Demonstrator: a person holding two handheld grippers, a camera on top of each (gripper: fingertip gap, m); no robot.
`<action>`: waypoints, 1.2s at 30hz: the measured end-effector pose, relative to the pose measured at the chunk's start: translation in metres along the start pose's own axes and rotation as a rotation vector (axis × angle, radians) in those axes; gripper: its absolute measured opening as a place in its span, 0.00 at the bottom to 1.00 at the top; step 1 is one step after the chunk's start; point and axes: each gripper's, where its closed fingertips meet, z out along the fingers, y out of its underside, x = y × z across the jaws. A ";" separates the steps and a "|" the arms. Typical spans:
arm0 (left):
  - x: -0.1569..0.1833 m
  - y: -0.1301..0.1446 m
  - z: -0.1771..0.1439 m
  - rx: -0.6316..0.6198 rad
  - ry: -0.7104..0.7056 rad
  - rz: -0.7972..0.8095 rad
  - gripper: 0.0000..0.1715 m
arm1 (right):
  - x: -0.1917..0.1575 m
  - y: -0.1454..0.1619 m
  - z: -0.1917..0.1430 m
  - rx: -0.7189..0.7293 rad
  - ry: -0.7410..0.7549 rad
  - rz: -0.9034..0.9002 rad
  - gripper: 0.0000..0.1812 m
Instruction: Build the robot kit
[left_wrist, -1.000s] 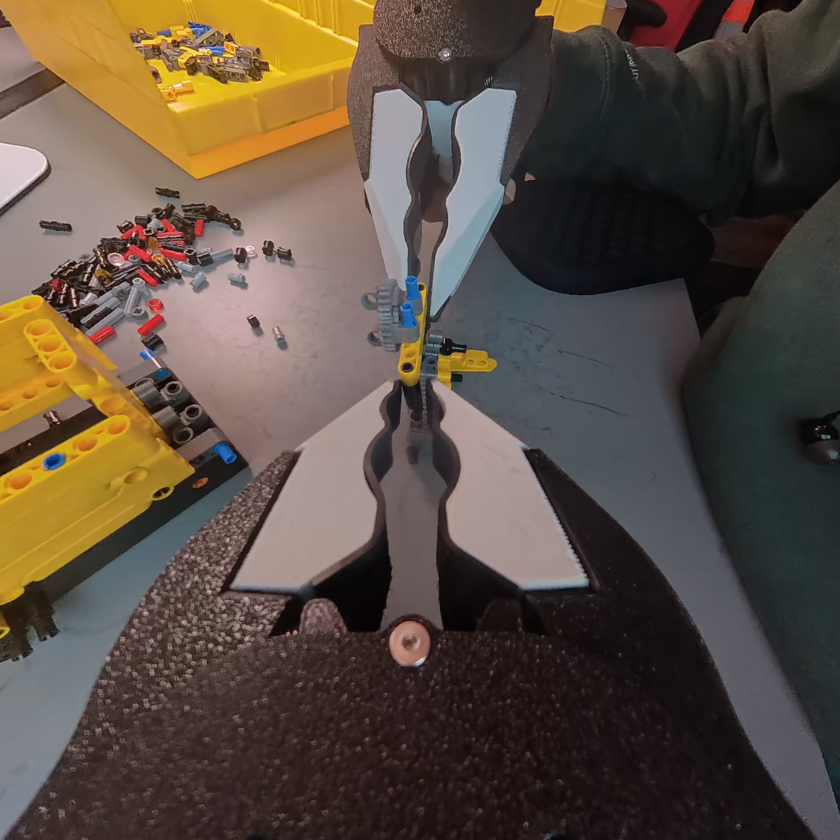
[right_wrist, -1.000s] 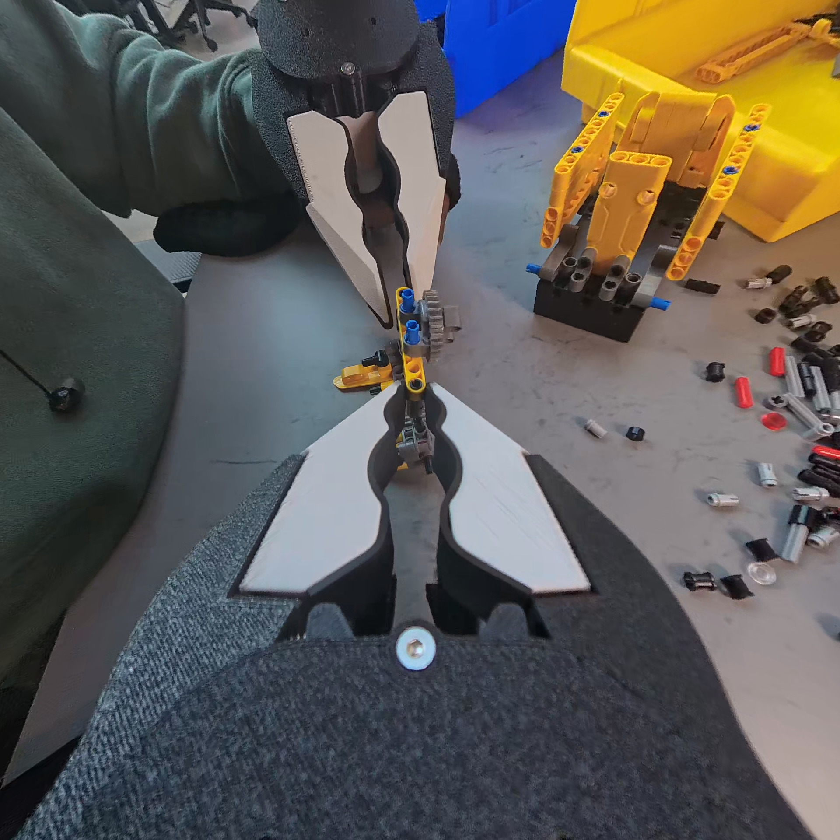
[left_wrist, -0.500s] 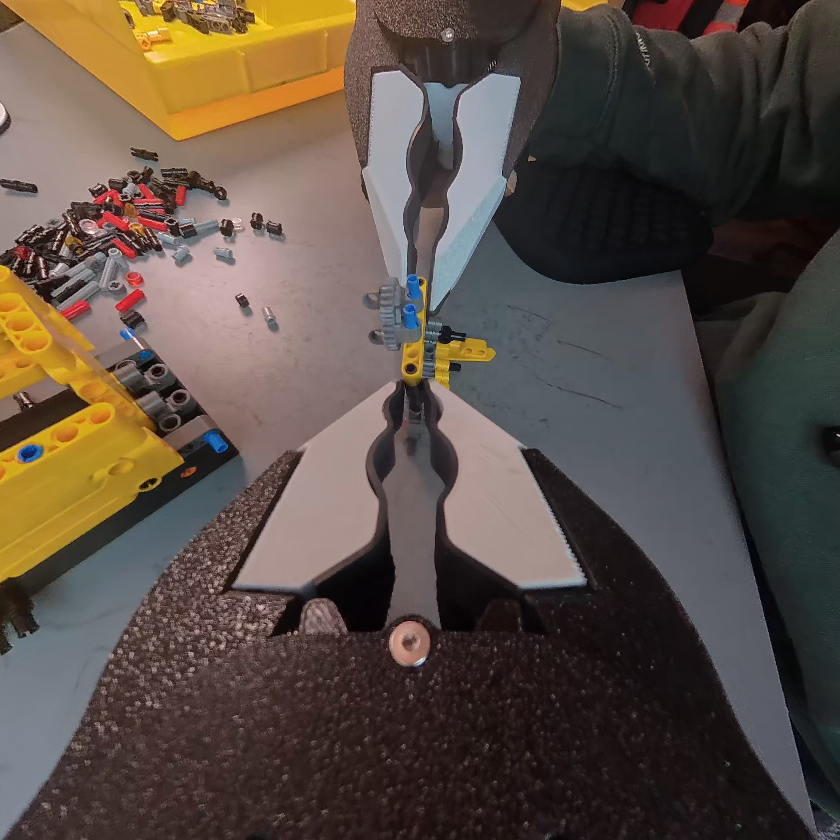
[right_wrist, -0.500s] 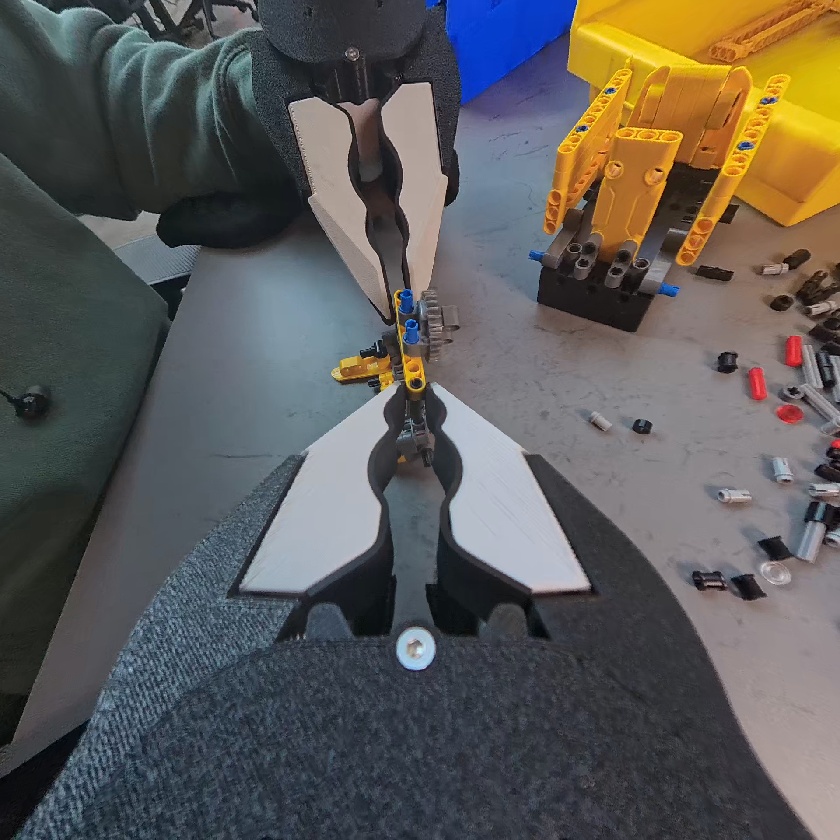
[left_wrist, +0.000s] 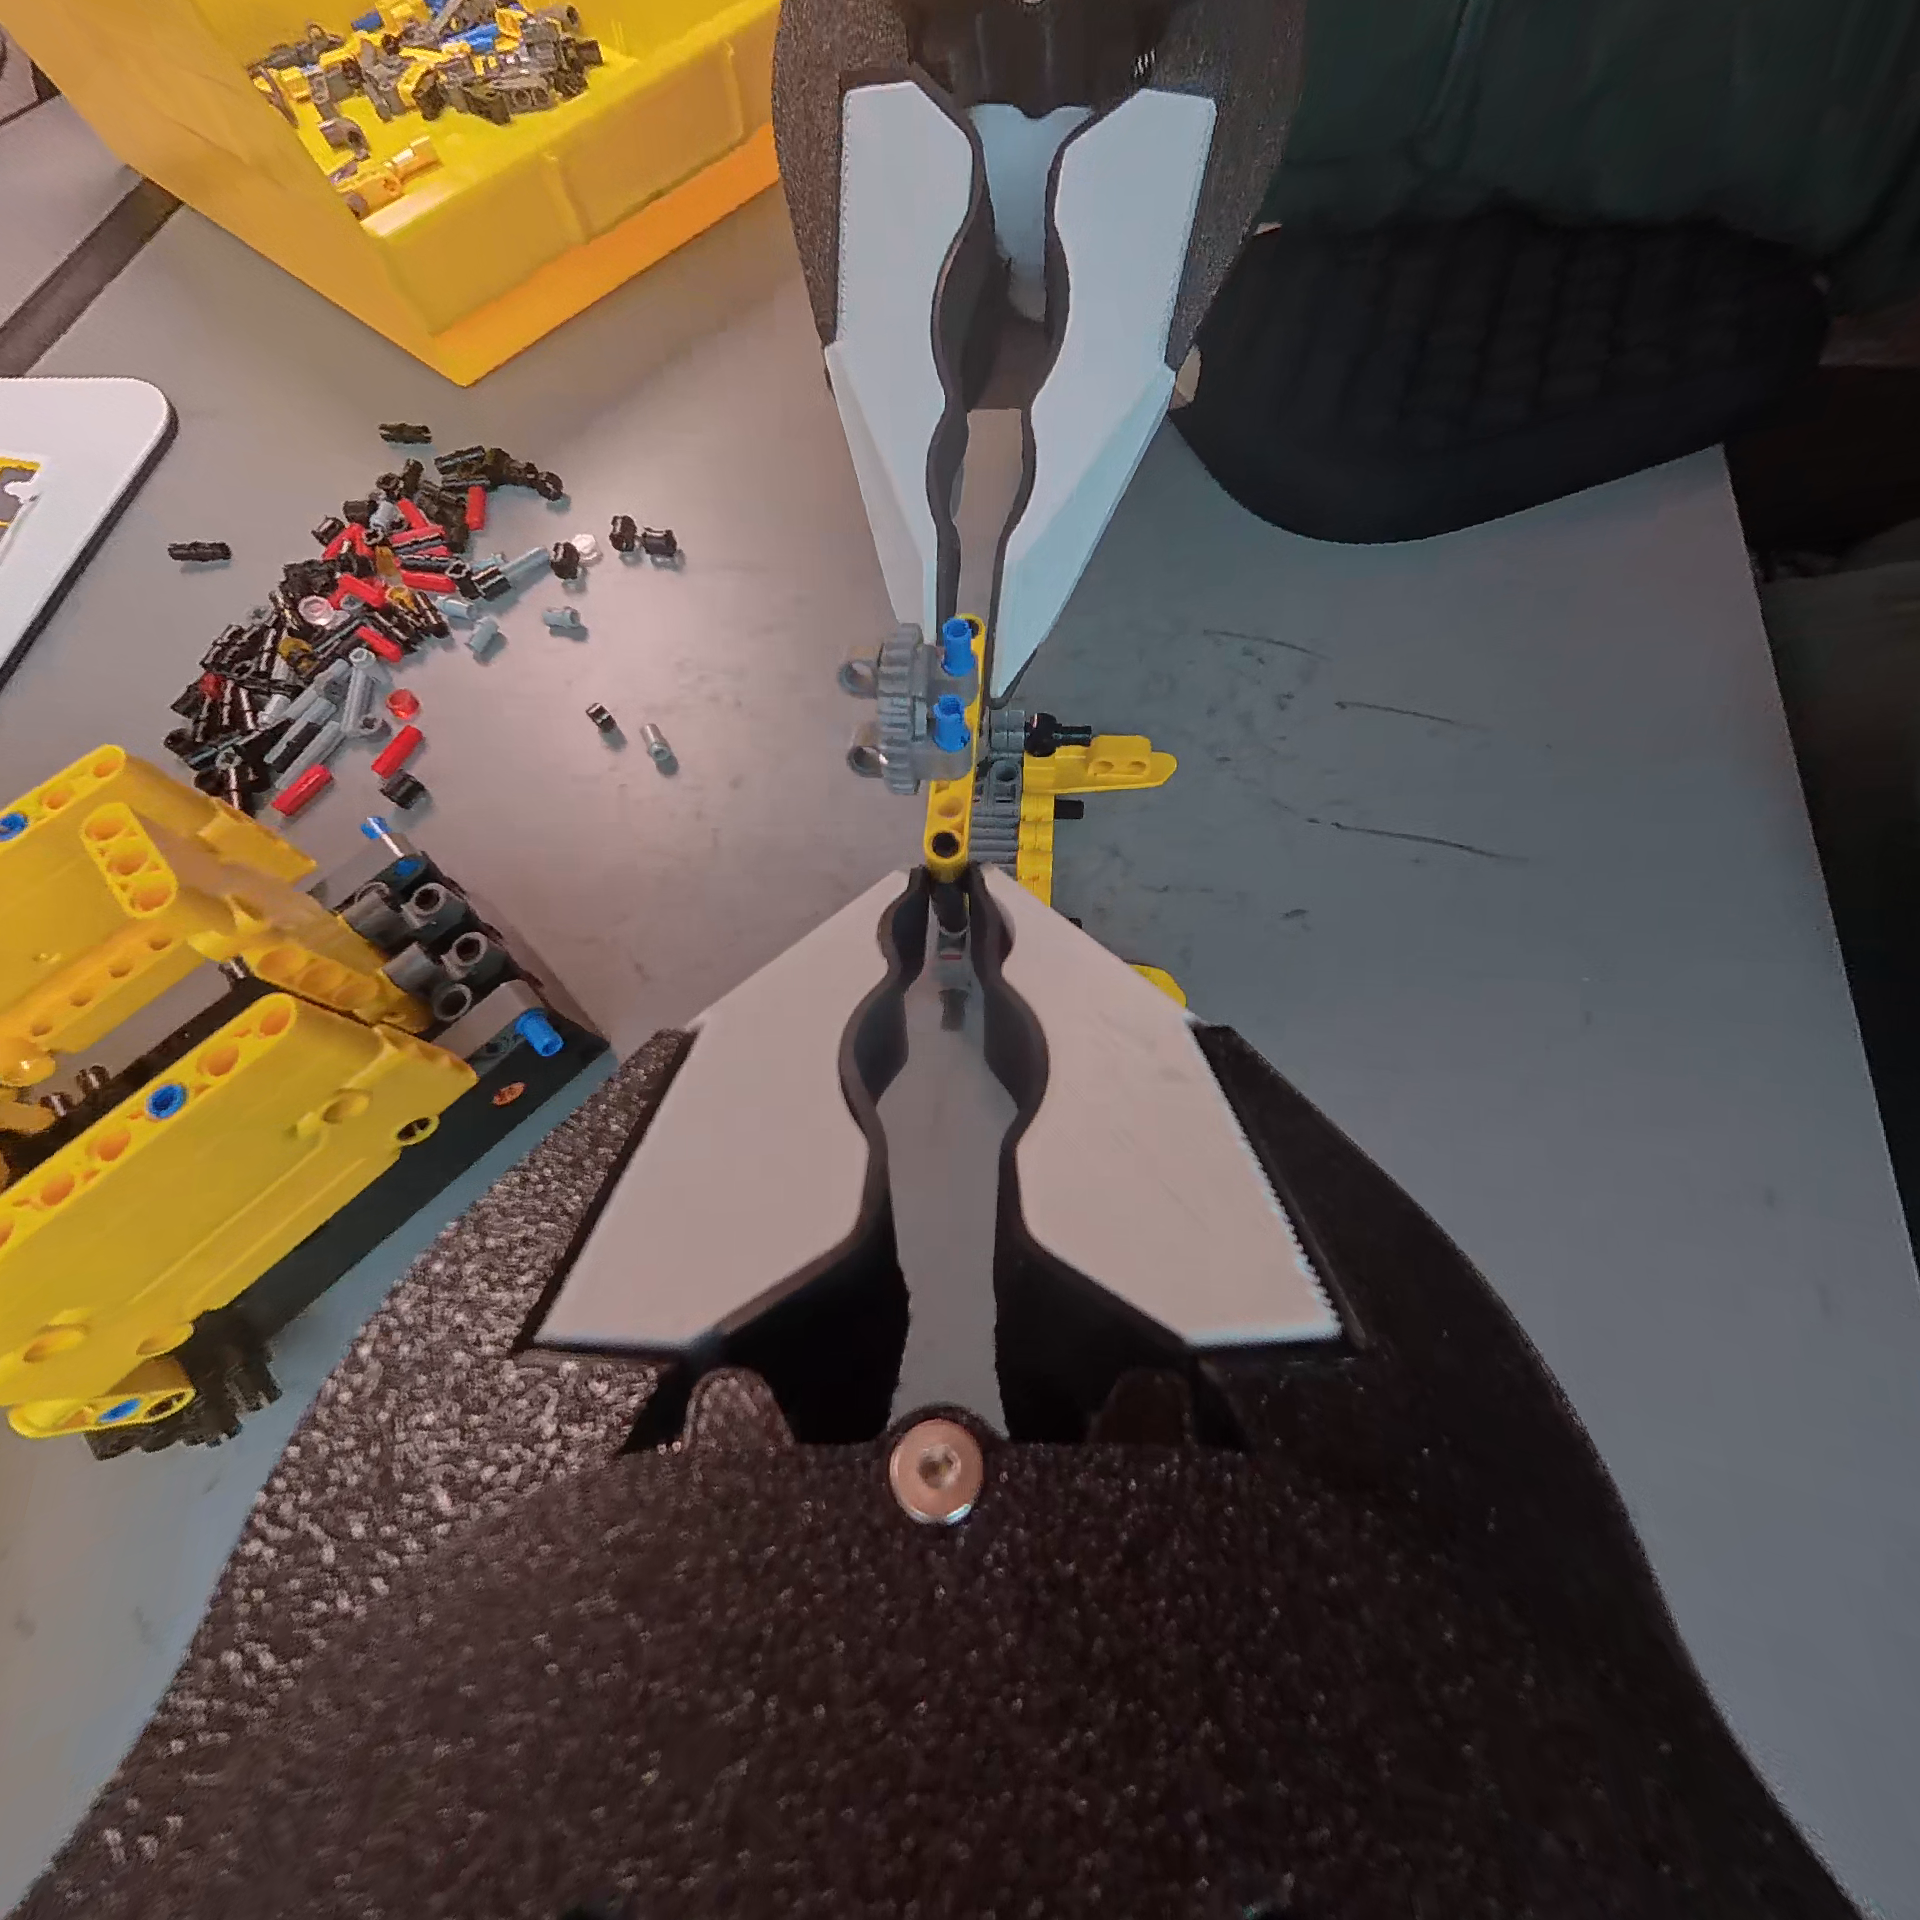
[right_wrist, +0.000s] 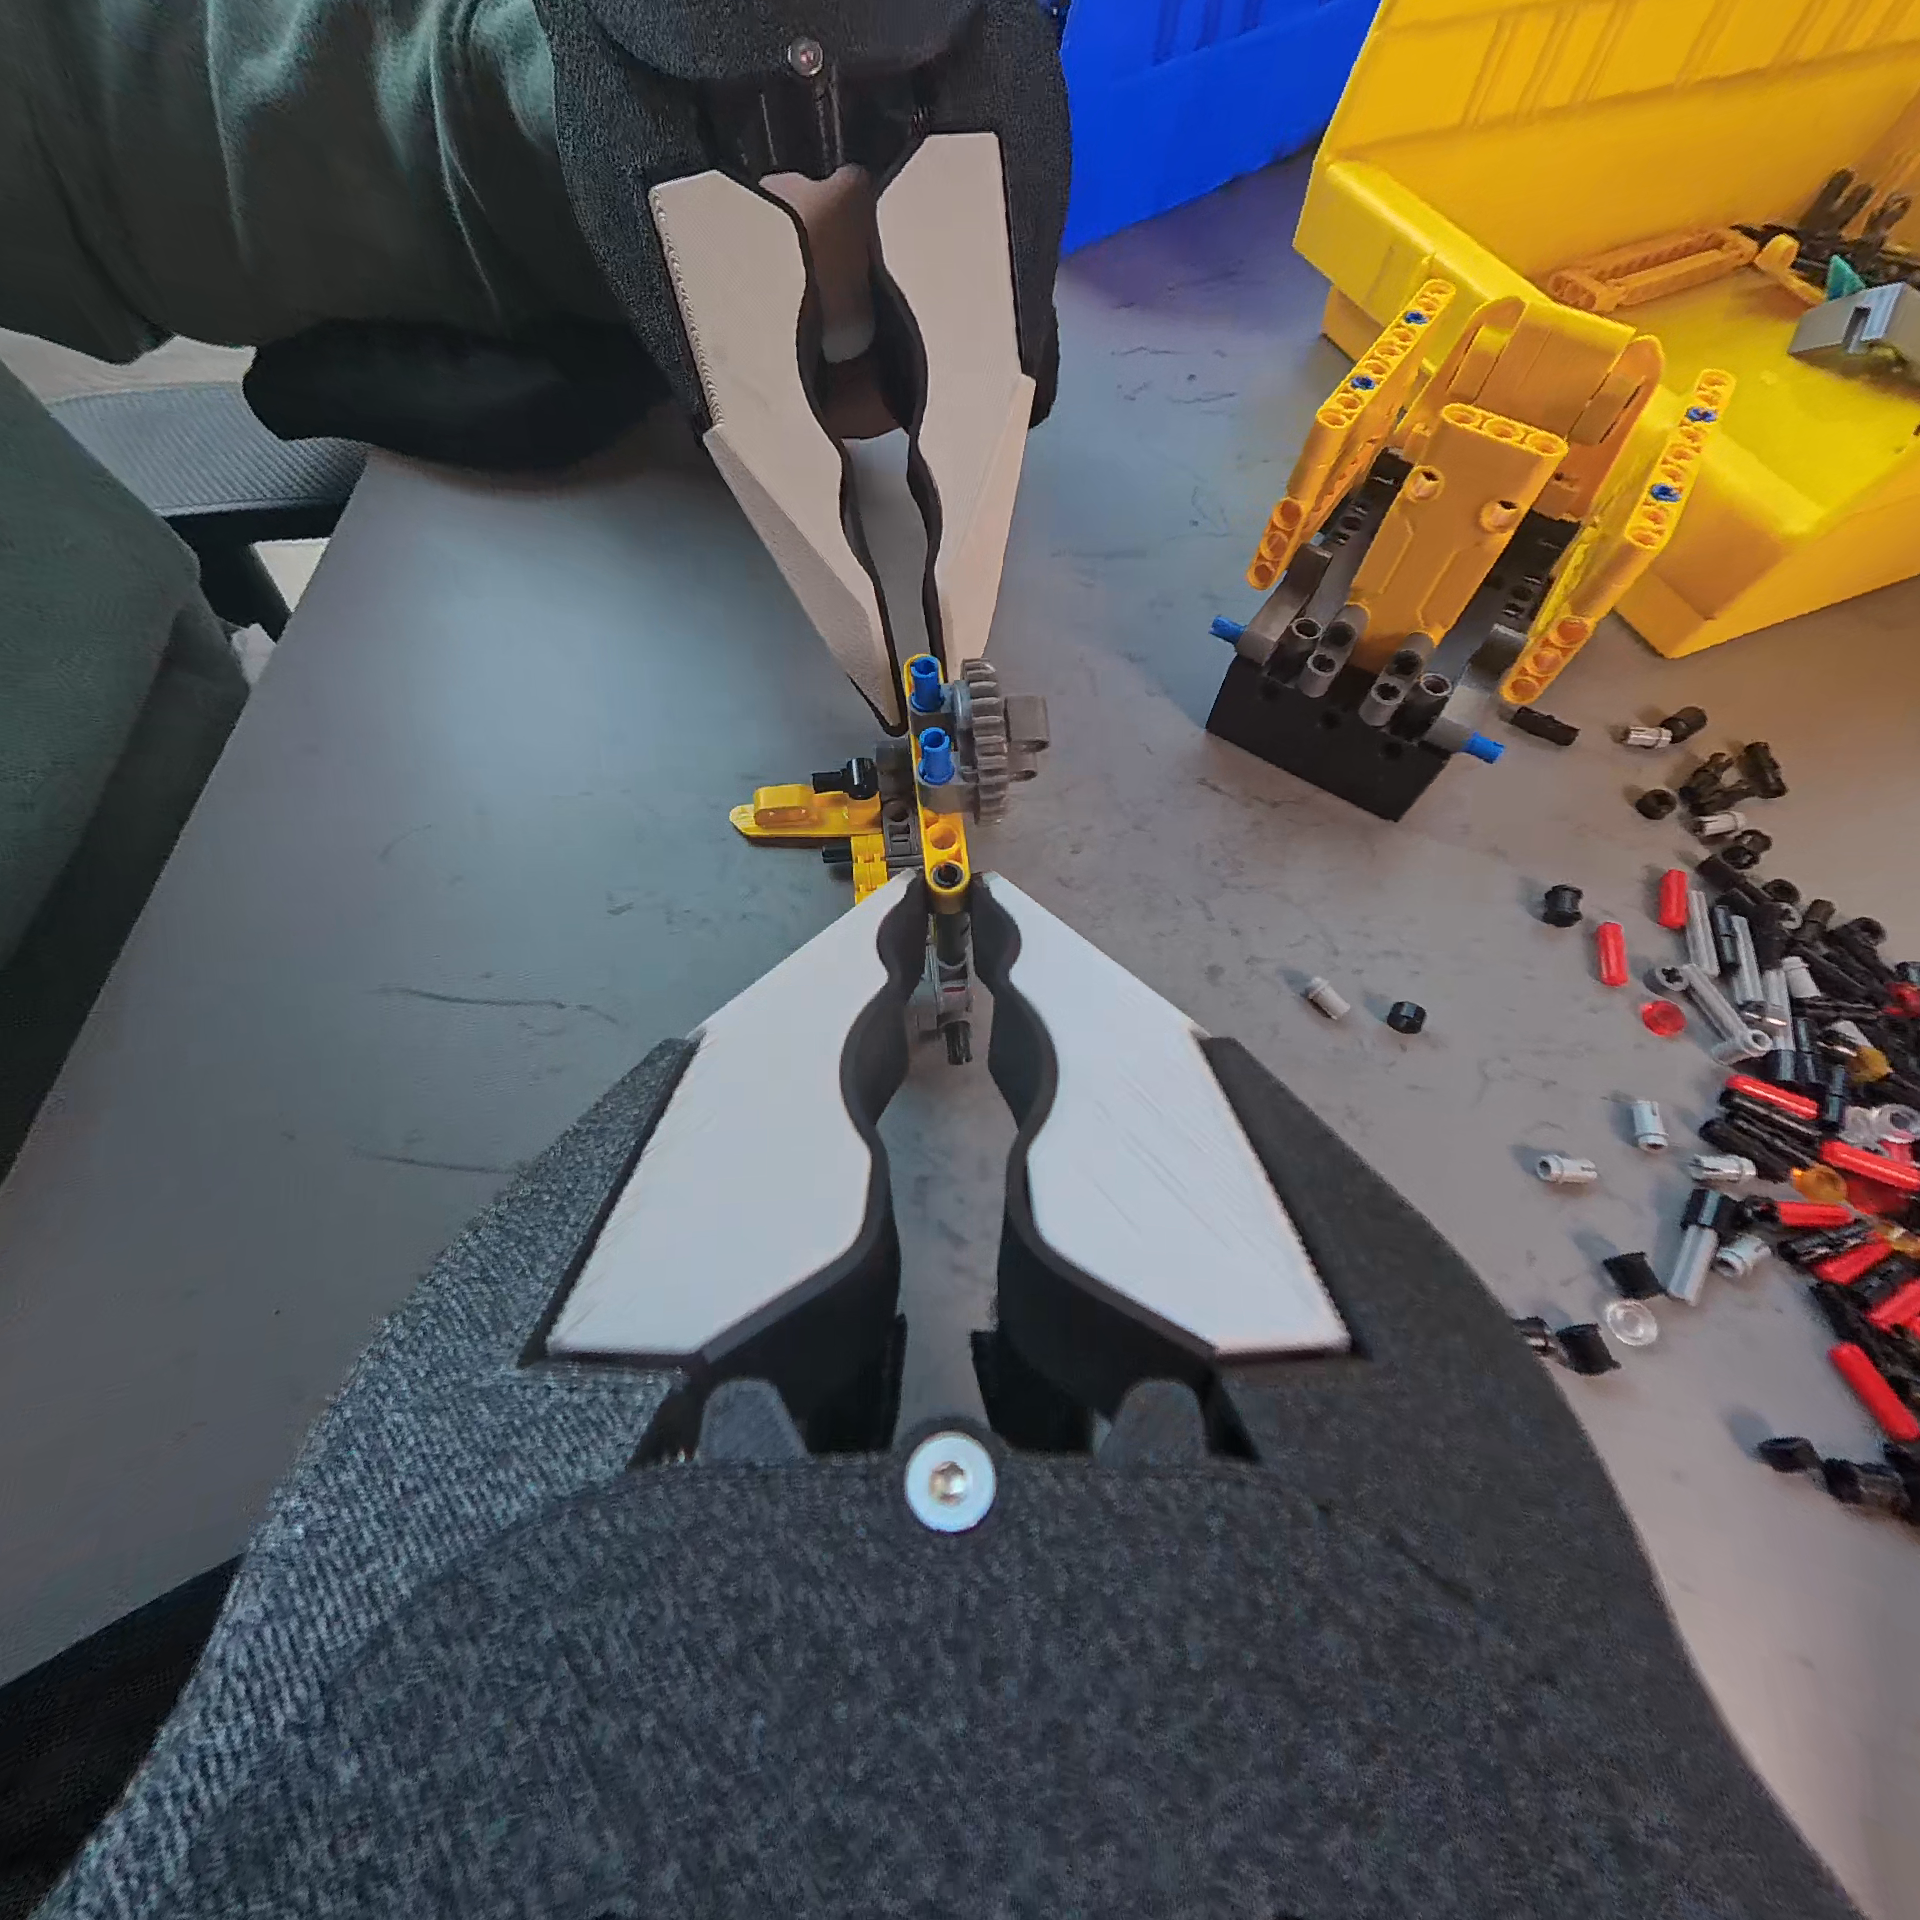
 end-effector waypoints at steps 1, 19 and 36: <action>0.000 0.000 0.000 -0.005 -0.007 0.009 0.04 | 0.000 0.000 0.000 -0.003 0.004 -0.008 0.04; 0.000 0.006 0.005 -0.070 -0.042 -0.019 0.04 | -0.001 0.003 0.000 0.025 0.004 0.055 0.03; 0.001 0.004 0.007 -0.095 -0.021 -0.002 0.04 | -0.003 0.002 -0.008 -0.125 0.013 -0.024 0.16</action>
